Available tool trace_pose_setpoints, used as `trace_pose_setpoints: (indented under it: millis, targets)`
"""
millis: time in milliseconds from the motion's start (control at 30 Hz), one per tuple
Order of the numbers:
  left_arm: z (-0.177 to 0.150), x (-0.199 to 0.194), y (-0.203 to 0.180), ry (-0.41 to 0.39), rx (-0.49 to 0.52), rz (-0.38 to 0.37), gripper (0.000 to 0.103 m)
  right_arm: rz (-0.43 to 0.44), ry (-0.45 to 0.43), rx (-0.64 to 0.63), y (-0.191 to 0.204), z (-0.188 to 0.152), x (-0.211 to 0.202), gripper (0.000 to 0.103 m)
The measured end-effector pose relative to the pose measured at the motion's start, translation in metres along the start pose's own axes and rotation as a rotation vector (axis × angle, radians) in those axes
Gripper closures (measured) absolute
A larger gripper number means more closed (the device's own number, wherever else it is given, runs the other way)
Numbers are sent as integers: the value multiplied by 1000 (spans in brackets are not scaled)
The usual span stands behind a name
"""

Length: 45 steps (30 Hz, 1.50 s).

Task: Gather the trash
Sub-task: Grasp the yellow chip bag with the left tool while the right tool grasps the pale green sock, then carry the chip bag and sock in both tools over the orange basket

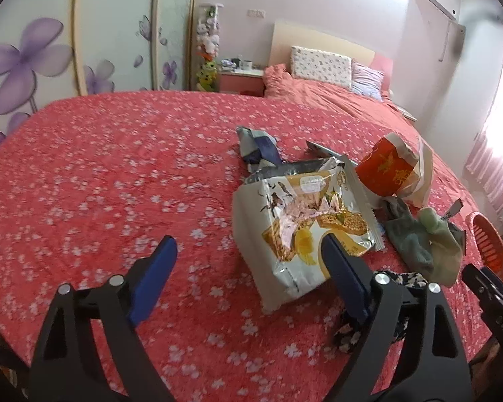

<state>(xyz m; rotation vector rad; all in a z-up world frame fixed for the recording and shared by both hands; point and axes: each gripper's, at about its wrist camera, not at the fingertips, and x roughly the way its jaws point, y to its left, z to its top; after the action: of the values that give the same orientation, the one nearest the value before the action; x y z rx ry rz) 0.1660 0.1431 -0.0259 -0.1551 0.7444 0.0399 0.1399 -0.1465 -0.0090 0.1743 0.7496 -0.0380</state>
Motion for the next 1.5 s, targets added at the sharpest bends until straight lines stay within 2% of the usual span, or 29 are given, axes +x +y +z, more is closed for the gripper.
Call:
trace_pose_setpoints:
  millis: [133,300,400,500,567,700,800,1000,1033,1067,1167,1500]
  targets:
    - [1,10,0,33,-6,-37,28,24,42,14,1,5,16,54]
    - [2,21,-1,67,-31,-87,42,50,97,50,-1,4,30,73]
    - [3,21,-2,65,-37,-111,55,63,101,41,2,2,30,92]
    - [5,21,-3,55,-32,-125,70,78,73,26,5,3,24,99]
    - [5,19,-5,46,-28,-137,79,83,59,21,4,4,17,99]
    - [7,17,-5,30,-14,-147,80,93,30,21,4,8,6,100]
    - [8,15,-4,31,-32,-147,67,93,18,25,0,11,4,100]
    - [12,17,-9,31,-10,-155,66,89,15,24,0,9,4,100]
    - [12,18,-9,34,-9,-158,68,91,16,24,-2,7,3,100]
    - [13,19,-9,38,-11,-166,78,91,17,24,-1,7,3,100]
    - [15,18,-10,41,-16,-191,91,95,12,21,-3,8,1,100]
    - [29,-13,-13,-50,-9,-200,94,127,-47,12,-7,20,-19,100]
